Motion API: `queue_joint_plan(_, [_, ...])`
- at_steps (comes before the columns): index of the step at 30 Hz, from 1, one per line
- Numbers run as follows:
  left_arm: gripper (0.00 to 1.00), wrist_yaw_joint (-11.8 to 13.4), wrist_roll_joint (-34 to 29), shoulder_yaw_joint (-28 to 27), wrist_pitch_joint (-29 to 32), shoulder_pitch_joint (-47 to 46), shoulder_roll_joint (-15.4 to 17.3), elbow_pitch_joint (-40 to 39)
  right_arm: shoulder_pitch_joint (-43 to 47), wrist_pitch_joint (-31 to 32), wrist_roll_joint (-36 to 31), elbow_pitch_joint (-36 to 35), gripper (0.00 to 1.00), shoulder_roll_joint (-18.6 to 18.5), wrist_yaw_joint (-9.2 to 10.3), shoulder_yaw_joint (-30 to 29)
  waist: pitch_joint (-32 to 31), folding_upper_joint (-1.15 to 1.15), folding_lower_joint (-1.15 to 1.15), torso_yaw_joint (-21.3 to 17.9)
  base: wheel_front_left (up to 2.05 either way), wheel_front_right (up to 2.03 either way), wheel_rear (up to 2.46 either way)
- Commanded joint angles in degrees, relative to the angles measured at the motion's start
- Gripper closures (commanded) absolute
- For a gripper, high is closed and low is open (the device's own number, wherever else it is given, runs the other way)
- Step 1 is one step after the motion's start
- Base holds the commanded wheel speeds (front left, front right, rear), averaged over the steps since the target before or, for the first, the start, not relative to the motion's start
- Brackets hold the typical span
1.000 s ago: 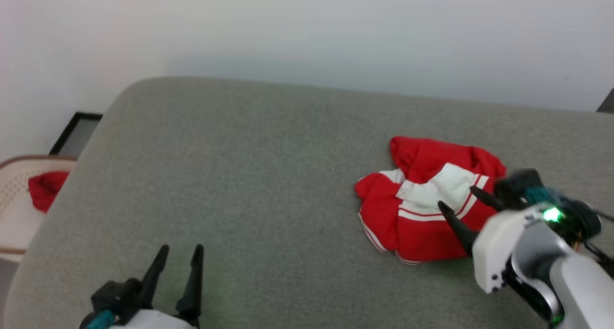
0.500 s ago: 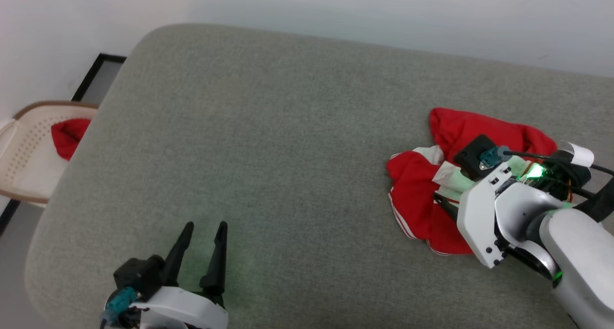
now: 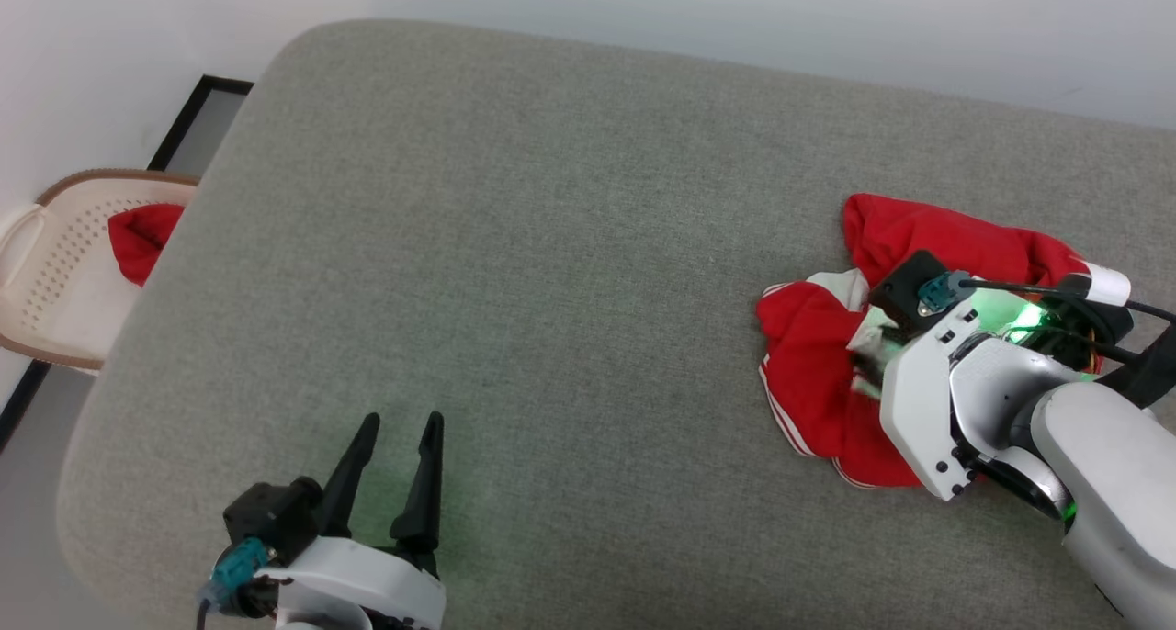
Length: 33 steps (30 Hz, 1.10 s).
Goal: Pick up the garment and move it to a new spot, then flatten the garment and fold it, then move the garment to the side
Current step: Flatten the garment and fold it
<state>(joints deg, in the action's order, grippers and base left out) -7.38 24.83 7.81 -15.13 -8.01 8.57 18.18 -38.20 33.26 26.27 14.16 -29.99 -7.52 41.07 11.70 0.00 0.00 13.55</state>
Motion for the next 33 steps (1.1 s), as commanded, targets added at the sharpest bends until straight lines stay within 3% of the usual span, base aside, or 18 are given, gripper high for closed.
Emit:
queue_joint_plan(1, [0.0,-0.1,0.3,0.0,0.0,-0.3,-0.1,-0.1,-0.5,-0.6,0.3,0.4,1.0,-0.1,0.05,0.2,-0.1,0.0,0.0,-0.1,0.0,0.0,0.0])
queue_joint_plan(6, [0.0,-0.1,0.4,-0.5,0.0,0.7,0.1,0.2,0.1,-2.7,0.5,0.8,1.0,0.4,0.06,-1.3,-0.9,0.0,0.0,-0.7,0.0,0.0,0.0])
queue_joint_plan(12, [0.0,-0.1,0.7,-2.1,0.0,2.6,0.4,-0.4,5.4,-5.2,-0.3,-2.3,1.0,0.1,0.05,-9.5,-2.1,0.0,0.0,-3.3,0.0,0.0,0.0])
queue_joint_plan(17, [0.0,-0.1,0.7,-3.1,0.0,3.3,0.6,-1.3,13.2,-6.5,-1.6,-6.6,1.0,-0.3,0.05,-23.6,-1.9,0.0,0.0,-6.1,0.0,0.0,0.0])
queue_joint_plan(18, [0.0,-0.1,0.7,-3.1,0.0,3.3,0.6,-1.3,13.2,-6.5,-1.6,-6.6,1.0,-0.3,0.05,-23.6,-1.9,0.0,0.0,-6.1,0.0,0.0,0.0])
queue_joint_plan(21, [0.0,-0.1,0.7,-3.1,0.0,2.7,0.6,-1.8,18.2,-7.2,-3.4,-8.7,1.0,1.3,0.05,-34.0,-1.0,0.0,0.0,-7.9,0.0,0.0,0.0])
queue_joint_plan(28, [0.0,-0.1,0.4,-2.5,0.0,0.2,1.0,-2.0,26.0,-10.8,-7.3,-8.7,1.0,8.0,0.05,-55.0,1.3,0.0,0.0,-9.9,0.0,0.0,0.0])
queue_joint_plan(33, [0.0,-0.1,0.8,-2.0,0.0,-1.2,1.7,-1.7,26.8,-13.4,-9.2,-3.3,1.0,12.2,0.05,-62.8,2.5,0.0,0.0,-10.4,0.0,0.0,0.0])
